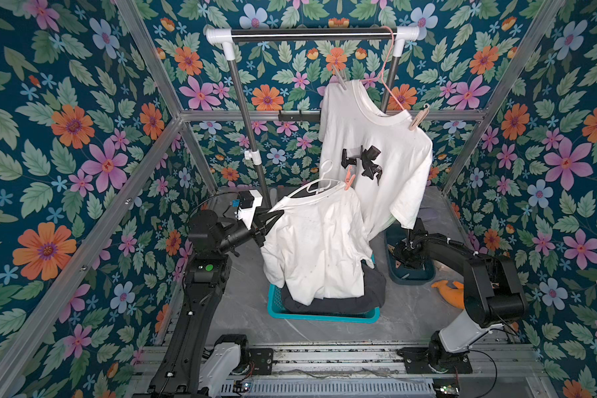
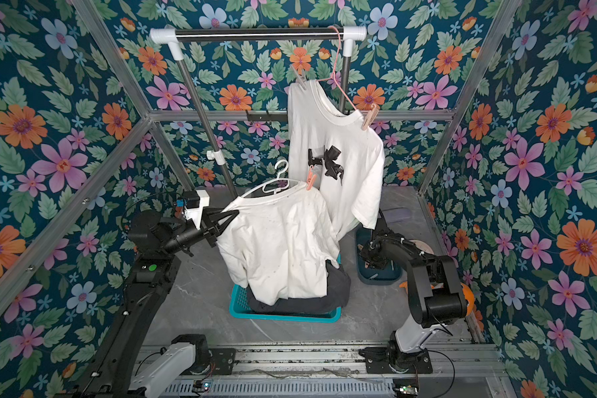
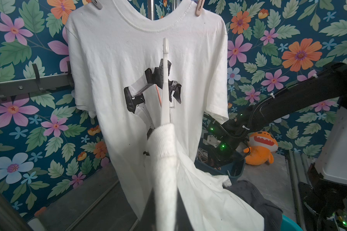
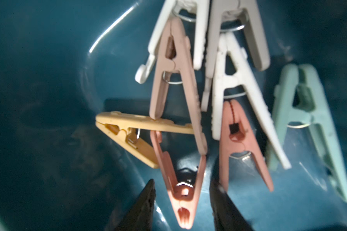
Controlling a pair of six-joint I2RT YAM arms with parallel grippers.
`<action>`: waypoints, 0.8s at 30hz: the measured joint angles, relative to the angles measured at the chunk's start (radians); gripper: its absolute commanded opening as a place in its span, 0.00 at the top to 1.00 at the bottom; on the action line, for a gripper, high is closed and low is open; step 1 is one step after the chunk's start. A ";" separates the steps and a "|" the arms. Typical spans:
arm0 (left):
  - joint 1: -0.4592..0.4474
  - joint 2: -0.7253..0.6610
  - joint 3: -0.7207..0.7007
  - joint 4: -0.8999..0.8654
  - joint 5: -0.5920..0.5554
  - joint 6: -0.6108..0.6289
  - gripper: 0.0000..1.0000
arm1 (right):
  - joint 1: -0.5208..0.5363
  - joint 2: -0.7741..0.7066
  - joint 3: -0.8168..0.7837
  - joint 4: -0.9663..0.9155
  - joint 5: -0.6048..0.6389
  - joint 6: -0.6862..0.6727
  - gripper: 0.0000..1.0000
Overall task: Use clothespins to secure the t-shirt on both sides of the hanger
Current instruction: Pick up the clothespin from the storage box.
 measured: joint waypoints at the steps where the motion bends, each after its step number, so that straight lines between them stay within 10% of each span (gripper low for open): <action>1: 0.000 0.000 0.000 0.000 0.000 0.000 1.00 | 0.000 -0.002 -0.002 0.000 0.006 0.000 0.55; 24: 0.000 -0.004 0.001 0.000 0.003 0.000 1.00 | 0.000 0.083 0.062 -0.014 0.068 -0.105 0.65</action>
